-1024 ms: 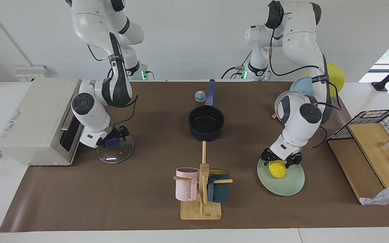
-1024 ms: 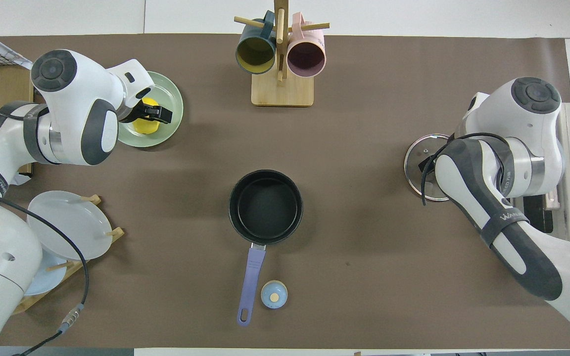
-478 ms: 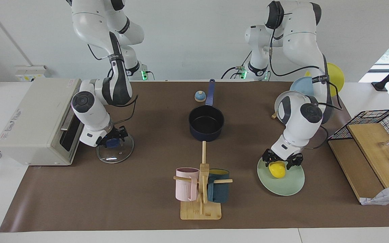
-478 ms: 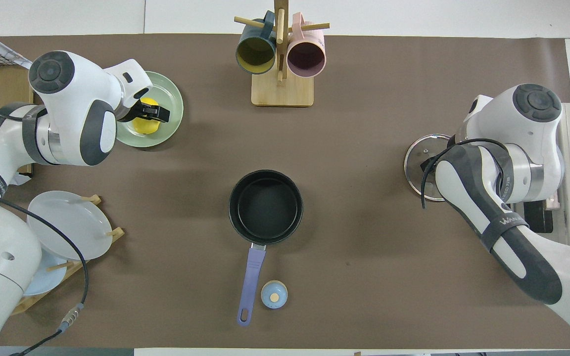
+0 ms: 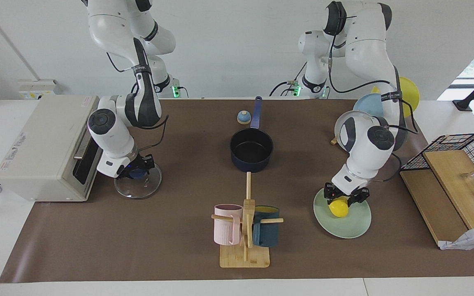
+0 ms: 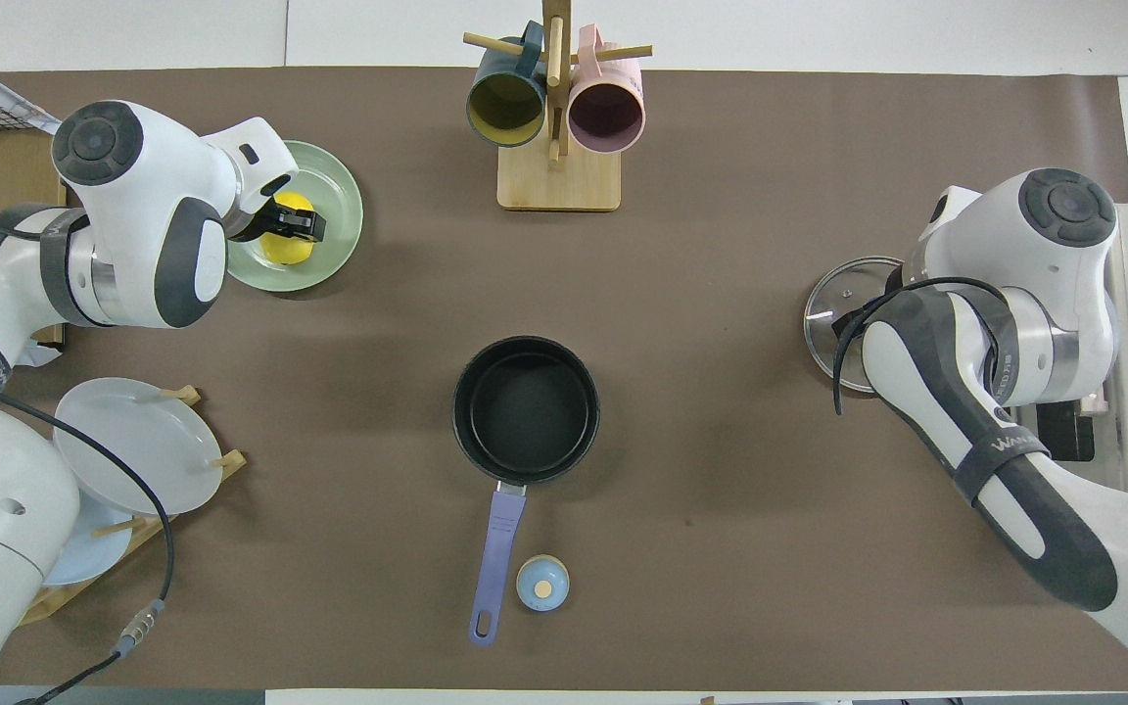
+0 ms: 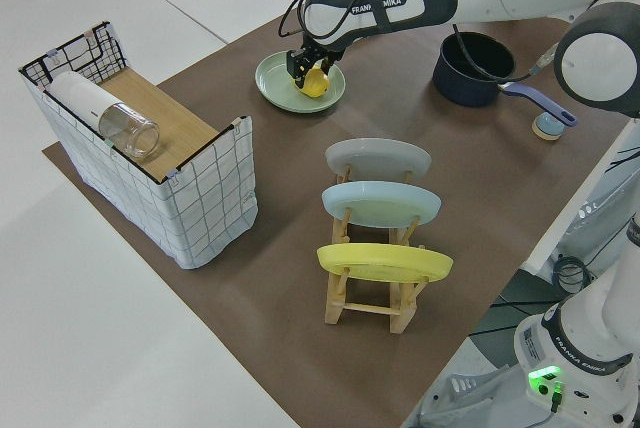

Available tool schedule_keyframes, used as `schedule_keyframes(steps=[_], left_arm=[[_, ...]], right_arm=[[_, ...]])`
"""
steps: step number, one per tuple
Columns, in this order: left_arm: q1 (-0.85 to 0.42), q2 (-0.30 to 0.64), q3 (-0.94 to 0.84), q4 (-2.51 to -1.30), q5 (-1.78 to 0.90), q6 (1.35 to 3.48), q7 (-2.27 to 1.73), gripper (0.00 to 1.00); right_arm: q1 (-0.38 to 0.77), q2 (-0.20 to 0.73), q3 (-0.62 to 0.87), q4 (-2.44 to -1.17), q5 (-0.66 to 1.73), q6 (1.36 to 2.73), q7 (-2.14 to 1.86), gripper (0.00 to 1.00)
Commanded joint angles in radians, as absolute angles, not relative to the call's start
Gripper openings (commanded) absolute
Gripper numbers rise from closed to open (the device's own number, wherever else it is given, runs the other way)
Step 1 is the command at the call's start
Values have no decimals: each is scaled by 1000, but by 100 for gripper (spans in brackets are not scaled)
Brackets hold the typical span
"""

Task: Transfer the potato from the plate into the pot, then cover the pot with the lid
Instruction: 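Grasp the potato with the left gripper while the right gripper grasps the lid knob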

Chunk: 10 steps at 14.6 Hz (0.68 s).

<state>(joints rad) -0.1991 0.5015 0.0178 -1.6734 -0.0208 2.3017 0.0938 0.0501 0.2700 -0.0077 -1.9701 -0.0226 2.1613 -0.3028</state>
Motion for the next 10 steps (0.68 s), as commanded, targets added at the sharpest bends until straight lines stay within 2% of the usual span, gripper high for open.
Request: schedule_keyframes(steps=[1,3,5,9,10], left_arm=[[-193,499,20,-1672,-5,2303,103,0],[-178,460,20,-1639,-18,2204,97,0],[-172,372,23,-1620,-119,2078,63,0],[-207,168,8,-1655,-156,1860,-156,0],[-263,119,5,-1698,-158,1835,-220,0]], right_arm=[[51,252,-3,-1922,-21,2099,-316,6],[54,252,-2,-1837,-8,2011,-308,6],[81,252,2,-1769,-3,1958,-269,6],[136,244,70,-1617,-3,1846,-96,6],[152,250,75,-1567,-3,1803,-63,6]])
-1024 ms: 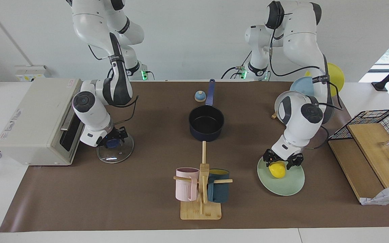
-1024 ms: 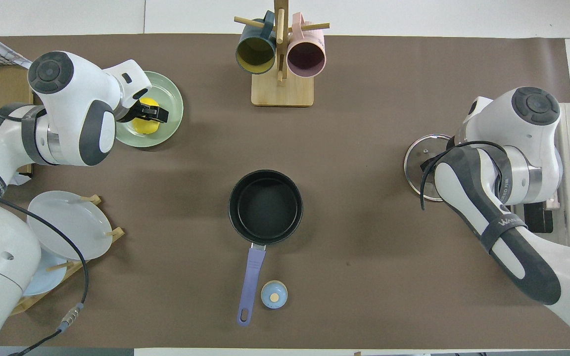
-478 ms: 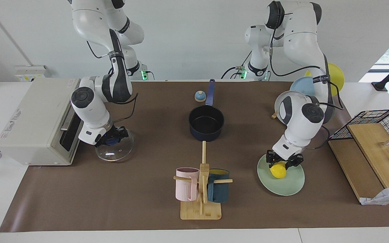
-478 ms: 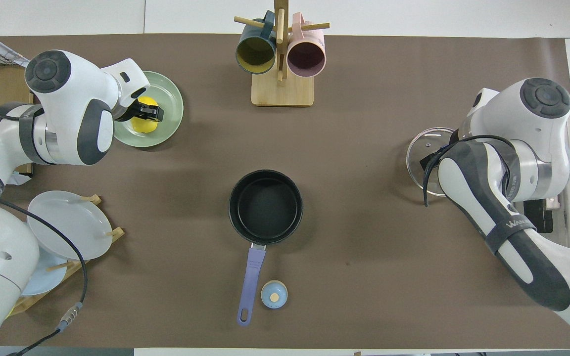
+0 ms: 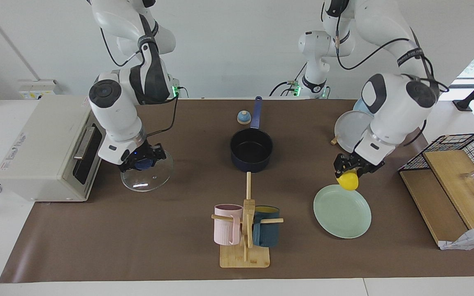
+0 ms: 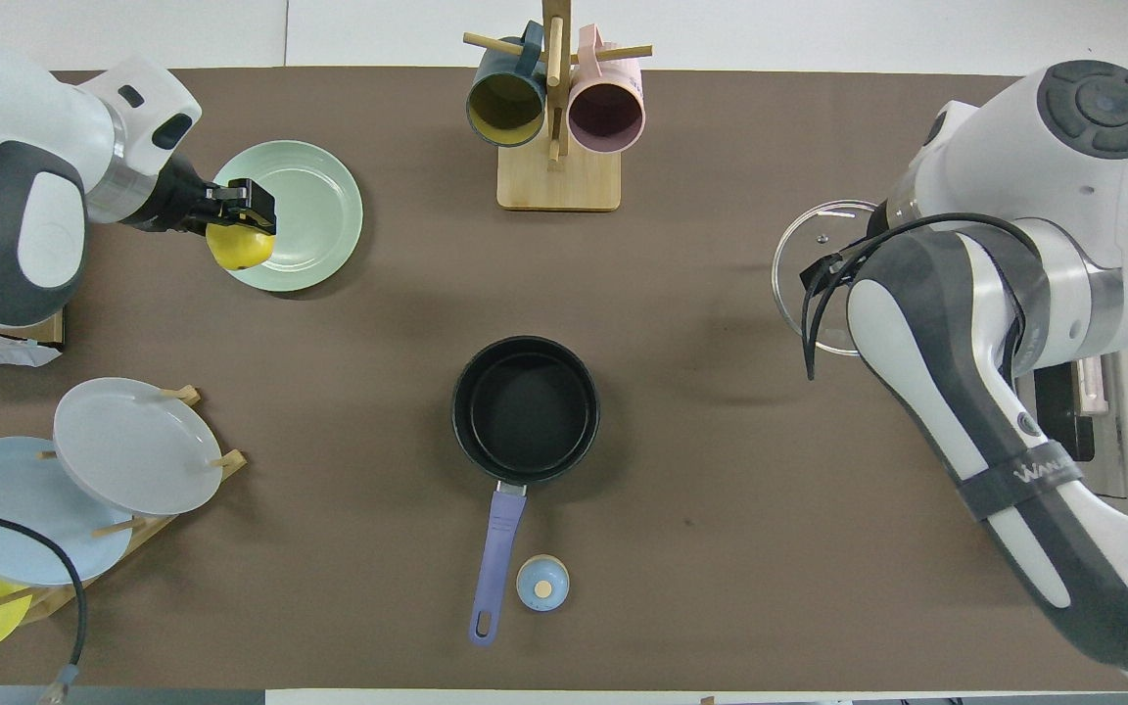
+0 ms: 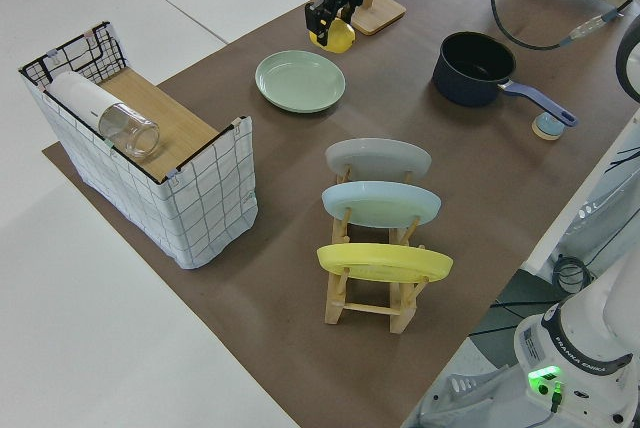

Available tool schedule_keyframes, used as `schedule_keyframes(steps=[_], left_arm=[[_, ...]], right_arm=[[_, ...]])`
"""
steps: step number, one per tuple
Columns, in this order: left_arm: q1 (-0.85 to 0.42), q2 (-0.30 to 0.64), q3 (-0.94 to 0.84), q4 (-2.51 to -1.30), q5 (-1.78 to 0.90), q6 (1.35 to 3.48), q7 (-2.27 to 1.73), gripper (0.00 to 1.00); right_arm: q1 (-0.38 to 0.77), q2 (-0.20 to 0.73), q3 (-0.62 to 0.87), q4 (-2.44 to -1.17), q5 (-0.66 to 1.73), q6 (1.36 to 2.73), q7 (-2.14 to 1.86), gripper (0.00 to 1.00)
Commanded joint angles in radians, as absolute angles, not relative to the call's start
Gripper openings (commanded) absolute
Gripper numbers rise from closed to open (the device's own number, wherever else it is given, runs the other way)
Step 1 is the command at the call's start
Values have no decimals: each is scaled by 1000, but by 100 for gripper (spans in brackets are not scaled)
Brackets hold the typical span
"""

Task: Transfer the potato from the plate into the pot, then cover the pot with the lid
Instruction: 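Carry the potato over the black pot with the left gripper and release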

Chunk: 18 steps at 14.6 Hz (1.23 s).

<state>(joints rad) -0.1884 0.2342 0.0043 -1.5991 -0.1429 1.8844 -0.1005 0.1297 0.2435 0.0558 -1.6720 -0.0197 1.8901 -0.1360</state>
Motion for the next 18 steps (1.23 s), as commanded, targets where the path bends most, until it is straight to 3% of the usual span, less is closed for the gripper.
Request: schedule_keyframes(steps=[1,2,6,10,15,18], left_arm=[[-312,71,5,-1760,-158,1844,-295,0],[-369,39,5,-1817,-158,1879,-369,0],[-579,-57,5,-2066,-158,2125,-579,0],[-739,50,9,-2126,-149,2336,-706,0],[-756,146,9,-2151,-86,2456,-700,0],[-767,152,9,-2207,-52,2519,-704,0]], right_arm=[[167,253,77,-1543,0,1777,-48,6],[178,252,78,-1540,-2,1766,-35,0],[189,252,78,-1522,0,1711,-32,0],[189,252,78,-1500,0,1669,-29,0],[192,253,78,-1503,0,1677,-28,0],[193,253,78,-1503,0,1677,-28,0]])
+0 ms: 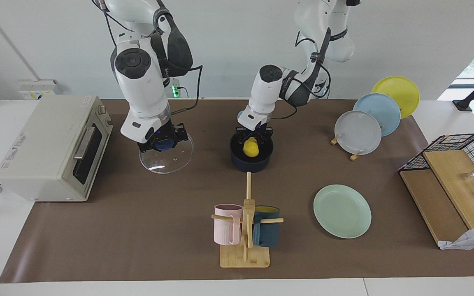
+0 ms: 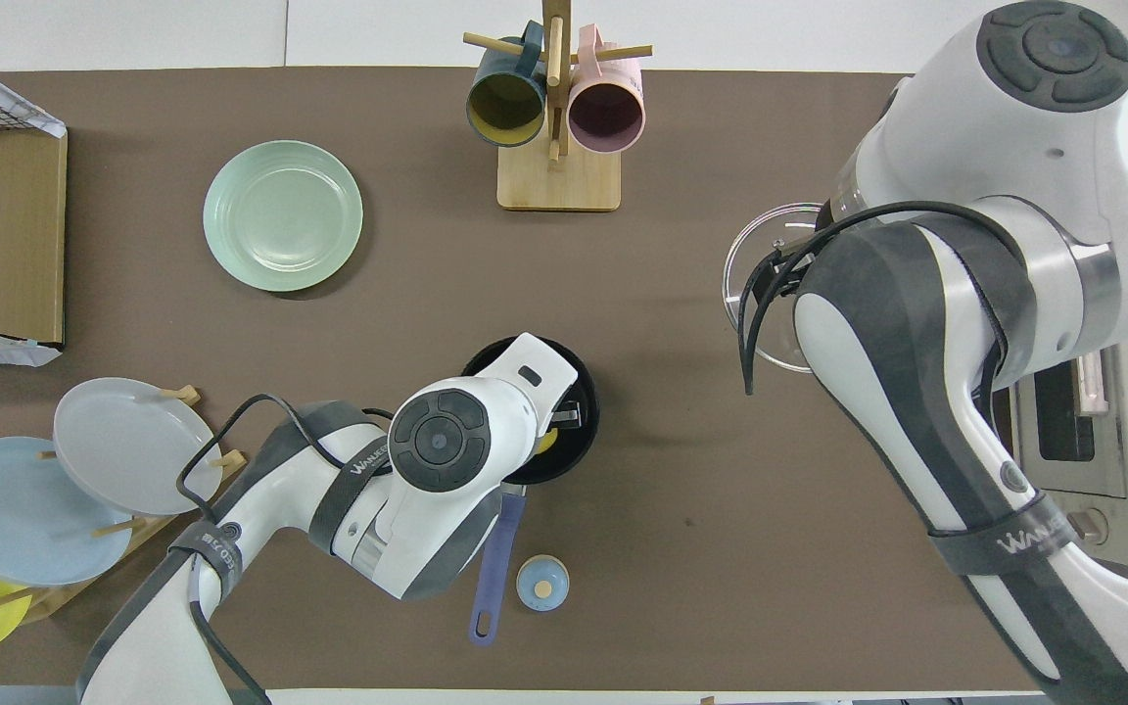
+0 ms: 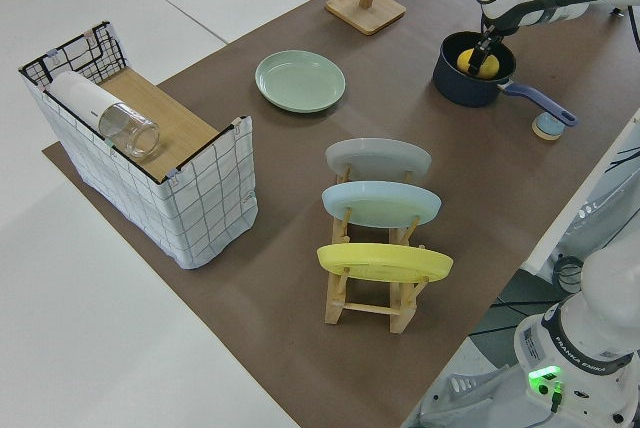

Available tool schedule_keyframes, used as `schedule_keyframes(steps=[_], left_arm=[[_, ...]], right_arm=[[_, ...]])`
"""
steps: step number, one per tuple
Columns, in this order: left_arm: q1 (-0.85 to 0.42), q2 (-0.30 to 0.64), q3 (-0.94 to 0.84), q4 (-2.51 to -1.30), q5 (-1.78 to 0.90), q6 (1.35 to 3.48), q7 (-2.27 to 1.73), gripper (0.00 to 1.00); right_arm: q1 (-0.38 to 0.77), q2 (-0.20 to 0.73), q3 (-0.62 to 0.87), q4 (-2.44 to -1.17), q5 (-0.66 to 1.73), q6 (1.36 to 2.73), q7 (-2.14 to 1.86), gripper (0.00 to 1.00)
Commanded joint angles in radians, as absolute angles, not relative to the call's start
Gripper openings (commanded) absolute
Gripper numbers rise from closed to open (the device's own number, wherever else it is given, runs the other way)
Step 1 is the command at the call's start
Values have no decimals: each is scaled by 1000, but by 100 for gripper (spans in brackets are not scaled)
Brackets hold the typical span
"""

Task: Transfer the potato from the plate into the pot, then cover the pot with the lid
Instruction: 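Carry the potato over the black pot with the left gripper and release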

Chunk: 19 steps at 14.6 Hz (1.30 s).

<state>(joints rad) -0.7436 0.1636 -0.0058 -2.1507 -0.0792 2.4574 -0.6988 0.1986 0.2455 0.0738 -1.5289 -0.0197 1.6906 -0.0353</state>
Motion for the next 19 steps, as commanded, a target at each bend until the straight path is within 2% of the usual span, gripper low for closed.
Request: schedule_keyframes(steps=[1,6,7,8,9,11,14,19], left_arm=[[-775,152,11,-2213,-51,2520,-703,0],[-793,149,11,-2221,-48,2513,-701,0],[-792,149,11,-2220,-34,2511,-698,6],[-792,147,11,-2220,-22,2508,-698,66],[-792,146,11,-2217,-20,2507,-698,100],[-778,123,14,-2188,-18,2452,-684,100],[-685,65,14,-2067,-20,2237,-591,100],[-400,0,18,-1826,-28,1897,-306,100]], right_arm=[[193,253,78,-1503,2,1677,-26,0],[193,253,80,-1505,27,1681,-3,0],[193,255,80,-1506,34,1681,-3,0],[193,258,80,-1506,34,1681,-2,0],[195,258,80,-1506,34,1681,-2,0],[207,258,80,-1505,34,1684,9,0],[268,258,81,-1500,20,1686,113,0],[310,259,81,-1505,31,1707,199,0]])
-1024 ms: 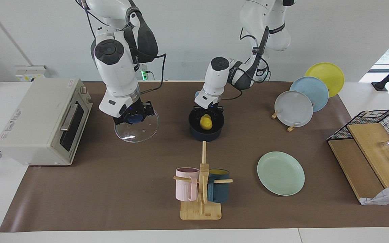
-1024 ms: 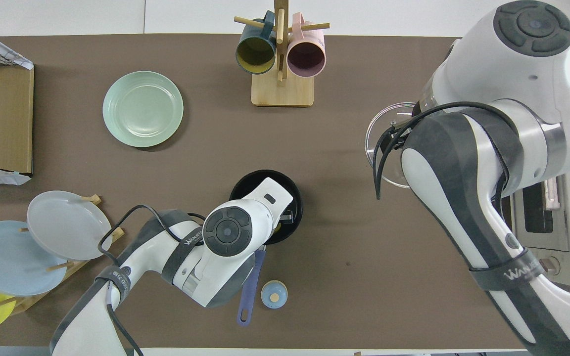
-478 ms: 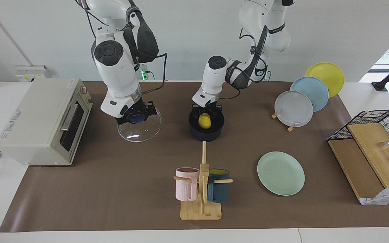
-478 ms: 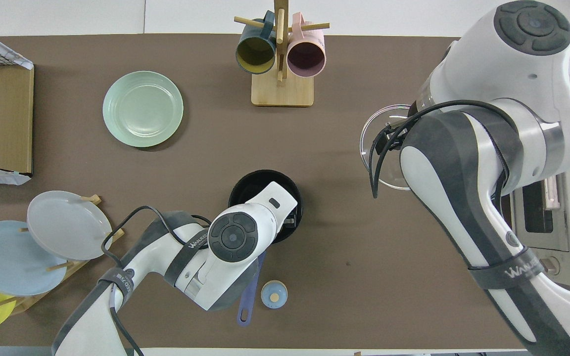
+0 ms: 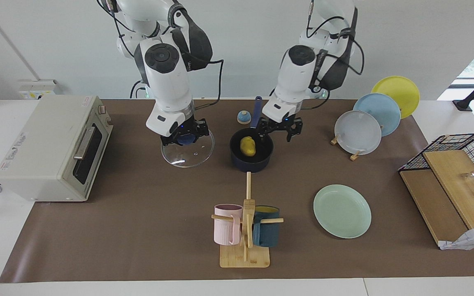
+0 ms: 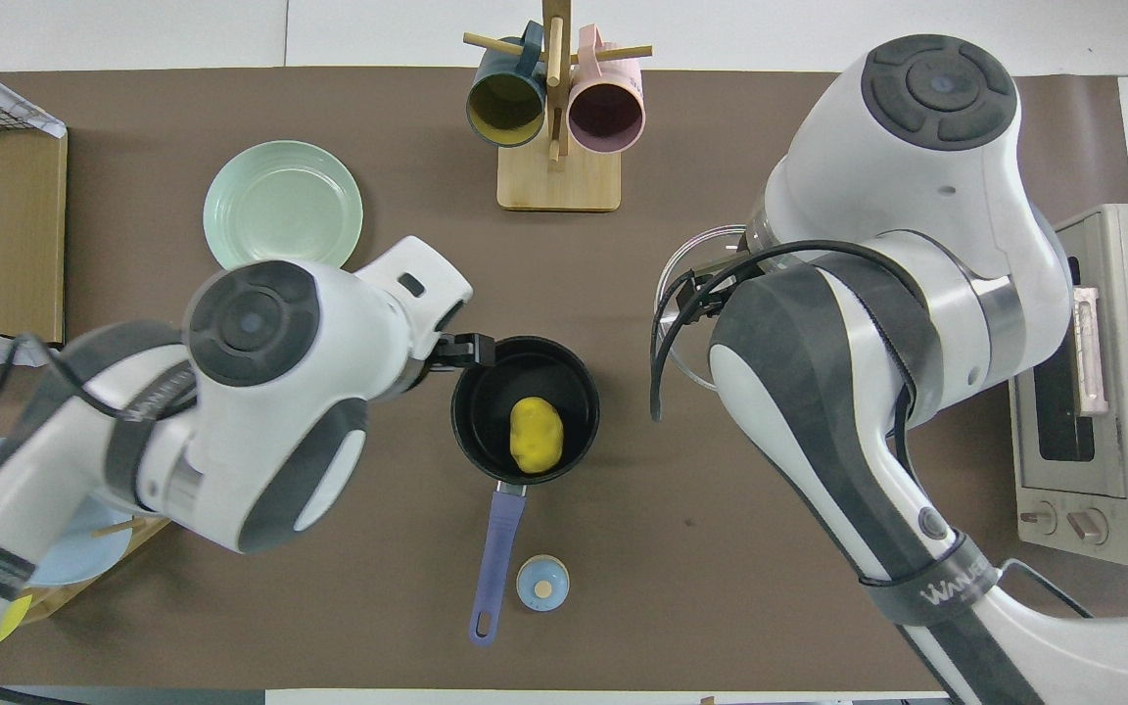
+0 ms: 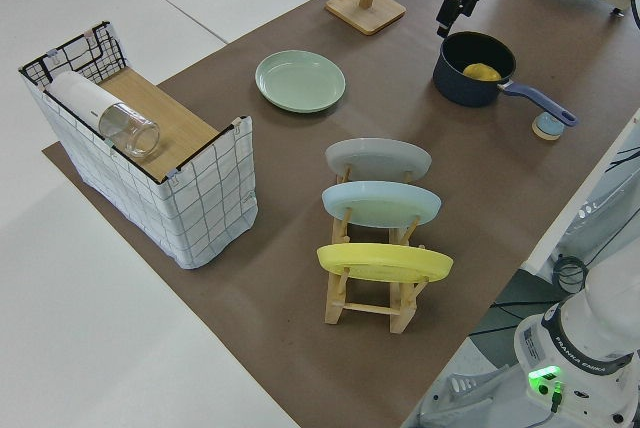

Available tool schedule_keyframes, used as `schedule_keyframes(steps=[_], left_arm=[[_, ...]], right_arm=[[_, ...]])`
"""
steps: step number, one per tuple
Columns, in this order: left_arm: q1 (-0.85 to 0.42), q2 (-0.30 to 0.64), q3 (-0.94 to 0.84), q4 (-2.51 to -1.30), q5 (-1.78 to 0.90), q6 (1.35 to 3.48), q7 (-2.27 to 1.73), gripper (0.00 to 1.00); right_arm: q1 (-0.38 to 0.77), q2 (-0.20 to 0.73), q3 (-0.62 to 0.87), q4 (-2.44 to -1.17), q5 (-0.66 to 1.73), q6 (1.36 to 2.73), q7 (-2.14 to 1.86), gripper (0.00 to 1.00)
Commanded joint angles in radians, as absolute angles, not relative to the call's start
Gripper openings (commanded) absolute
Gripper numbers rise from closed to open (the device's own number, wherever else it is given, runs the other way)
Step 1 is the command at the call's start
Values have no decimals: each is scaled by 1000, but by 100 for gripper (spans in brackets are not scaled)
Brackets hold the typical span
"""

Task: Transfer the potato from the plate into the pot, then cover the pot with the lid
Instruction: 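Withdraw the left gripper while the right gripper carries the lid toward the pot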

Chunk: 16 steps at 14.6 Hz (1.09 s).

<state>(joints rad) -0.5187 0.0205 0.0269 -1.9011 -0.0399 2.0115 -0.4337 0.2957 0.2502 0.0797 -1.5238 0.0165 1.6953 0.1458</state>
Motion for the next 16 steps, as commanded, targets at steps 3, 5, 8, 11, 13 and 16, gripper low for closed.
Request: schedule_keyframes(steps=[3,5,8,11,13,16], left_arm=[[-229,-17,20,-1731,-29,1786,-116,100],[-146,-24,18,-1703,-25,1747,2,100],[-74,-46,18,-1697,-17,1698,103,100],[-72,-40,17,-1628,4,1600,98,100],[-74,-37,17,-1591,12,1550,92,100],[-83,-31,14,-1572,12,1525,43,100]], right_arm=[[382,258,81,-1509,32,1735,323,0],[457,261,83,-1517,34,1781,435,0],[596,301,83,-1519,15,1857,641,0],[660,360,83,-1522,12,1946,761,0],[673,368,83,-1542,-14,1953,764,0],[675,356,83,-1586,-44,1962,767,0]])
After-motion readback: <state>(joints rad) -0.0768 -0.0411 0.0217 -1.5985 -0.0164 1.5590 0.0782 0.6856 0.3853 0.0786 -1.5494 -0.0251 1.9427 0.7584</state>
